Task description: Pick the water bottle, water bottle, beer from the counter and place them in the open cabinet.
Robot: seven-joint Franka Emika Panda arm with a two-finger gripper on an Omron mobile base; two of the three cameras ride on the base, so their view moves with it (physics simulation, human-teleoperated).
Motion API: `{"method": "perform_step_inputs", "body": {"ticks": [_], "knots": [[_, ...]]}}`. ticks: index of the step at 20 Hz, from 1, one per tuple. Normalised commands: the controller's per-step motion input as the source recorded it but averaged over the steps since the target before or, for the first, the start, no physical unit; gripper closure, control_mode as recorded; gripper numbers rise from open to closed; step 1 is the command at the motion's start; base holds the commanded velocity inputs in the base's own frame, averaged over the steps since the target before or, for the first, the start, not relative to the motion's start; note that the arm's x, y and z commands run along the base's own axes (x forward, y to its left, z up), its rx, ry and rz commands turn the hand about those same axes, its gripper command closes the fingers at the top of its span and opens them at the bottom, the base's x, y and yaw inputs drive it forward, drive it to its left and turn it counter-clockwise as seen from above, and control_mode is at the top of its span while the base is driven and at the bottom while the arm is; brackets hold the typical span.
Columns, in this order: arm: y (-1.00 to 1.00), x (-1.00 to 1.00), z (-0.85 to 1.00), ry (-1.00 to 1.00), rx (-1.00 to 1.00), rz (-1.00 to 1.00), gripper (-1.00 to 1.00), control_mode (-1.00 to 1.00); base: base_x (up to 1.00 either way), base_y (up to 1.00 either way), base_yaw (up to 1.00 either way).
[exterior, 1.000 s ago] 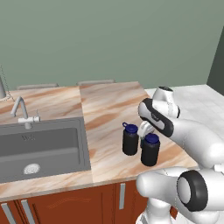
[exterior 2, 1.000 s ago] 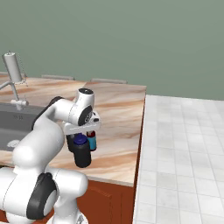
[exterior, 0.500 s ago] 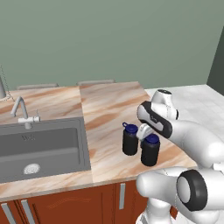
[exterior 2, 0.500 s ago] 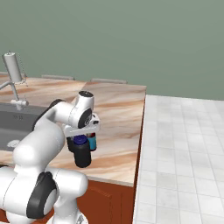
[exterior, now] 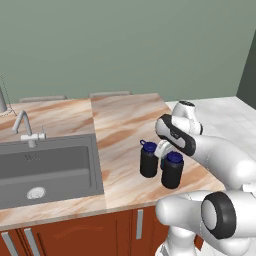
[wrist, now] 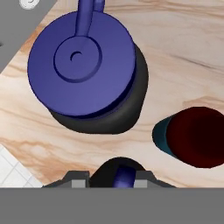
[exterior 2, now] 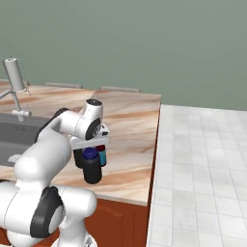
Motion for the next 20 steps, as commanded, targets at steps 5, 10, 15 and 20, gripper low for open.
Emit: {"method": "perform_step_inputs", "body": {"ticks": [5,10,15,20], "knots": [[0.0,0.0,0.0,0.0,0.0,0.0,1.0,-1.0,0.0,0.0,0.0],[0.0,0.0,0.0,0.0,0.0,0.0,1.0,-1.0,0.0,0.0,0.0],[0.0,0.0,0.09,0.05,0.0,0.0,1.0,-1.0,0.0,0.0,0.0],[0.0,0.0,0.38,0.06,0.0,0.01,1.0,-1.0,0.0,0.0,0.0]]}}
